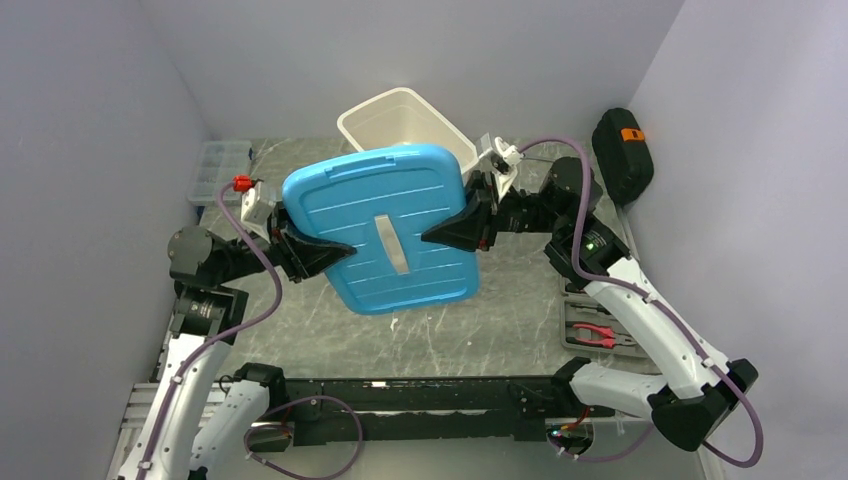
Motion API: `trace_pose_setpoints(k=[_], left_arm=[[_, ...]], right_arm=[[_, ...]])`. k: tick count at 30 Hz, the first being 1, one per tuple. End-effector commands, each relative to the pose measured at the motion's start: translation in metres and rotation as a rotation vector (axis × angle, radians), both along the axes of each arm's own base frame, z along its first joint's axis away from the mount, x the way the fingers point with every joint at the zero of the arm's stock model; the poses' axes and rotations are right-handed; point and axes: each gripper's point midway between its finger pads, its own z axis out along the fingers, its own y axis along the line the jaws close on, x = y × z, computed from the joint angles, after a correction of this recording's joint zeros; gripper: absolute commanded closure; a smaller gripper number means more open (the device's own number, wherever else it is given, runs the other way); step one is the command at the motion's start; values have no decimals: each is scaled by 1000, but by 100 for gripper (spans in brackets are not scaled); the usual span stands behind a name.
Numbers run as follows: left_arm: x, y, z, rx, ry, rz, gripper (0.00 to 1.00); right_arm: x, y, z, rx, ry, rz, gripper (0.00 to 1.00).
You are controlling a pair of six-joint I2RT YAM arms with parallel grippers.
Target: Organize the chemistry lab equipment
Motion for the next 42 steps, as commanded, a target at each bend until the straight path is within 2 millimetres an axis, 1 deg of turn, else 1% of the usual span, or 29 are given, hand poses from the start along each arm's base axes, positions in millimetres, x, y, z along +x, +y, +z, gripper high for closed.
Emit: trace_pose_setpoints(k=[1, 3, 5, 7, 8, 9, 10, 15, 19, 21, 23, 26, 28, 29, 32, 34, 37, 42], left_arm=[[-3, 0, 7, -9, -60, -16, 100], [-6, 0, 8, -14, -76, -25, 100], [-6, 1, 11, -29, -85, -13, 100], [-5, 2, 15, -50, -88, 9, 100], [-5, 2, 17, -57, -88, 20, 100], [-4, 3, 19, -60, -88, 28, 100], [-5, 3, 21, -65, -89, 31, 100], [-4, 4, 27, -107, -62, 41, 100], [-7, 3, 31, -145, -60, 18, 100], [-8, 3, 31, -146, -64, 16, 100], [-8, 4, 34, -151, -76, 30, 100], [-7, 7, 42, -177, -104, 65, 100], [-7, 9, 49, -201, -120, 78, 100], [-6, 9, 52, -213, -123, 83, 100], [-4, 11, 61, -255, -131, 95, 100], [-3, 12, 66, -291, -132, 99, 100], [-1, 15, 73, -327, -150, 117, 100], [4, 16, 78, -335, -150, 137, 100]], right_arm=[[28, 0, 6, 9, -62, -144, 72], [39, -2, -1, -1, -51, -198, 53], [47, -5, -7, -4, -41, -239, 36], [51, -7, -13, -2, -29, -250, 21], [51, -7, -14, 6, -33, -244, 16], [50, -7, -16, 6, -30, -238, 4], [50, -7, -18, 4, -29, -235, 1], [59, -9, -32, -19, -22, -282, 0], [63, -7, -43, -21, -12, -286, 1], [71, -6, -49, -25, 4, -317, 1], [87, -14, -53, -30, 23, -425, 0], [97, -27, -52, 16, 53, -505, 0], [96, -34, -49, 69, 71, -514, 0], [95, -36, -44, 106, 71, -507, 0], [84, -33, -42, 173, 95, -435, 0], [78, -30, -47, 197, 117, -398, 0], [77, -30, -50, 224, 139, -389, 0], [70, -29, -49, 276, 167, -348, 2]])
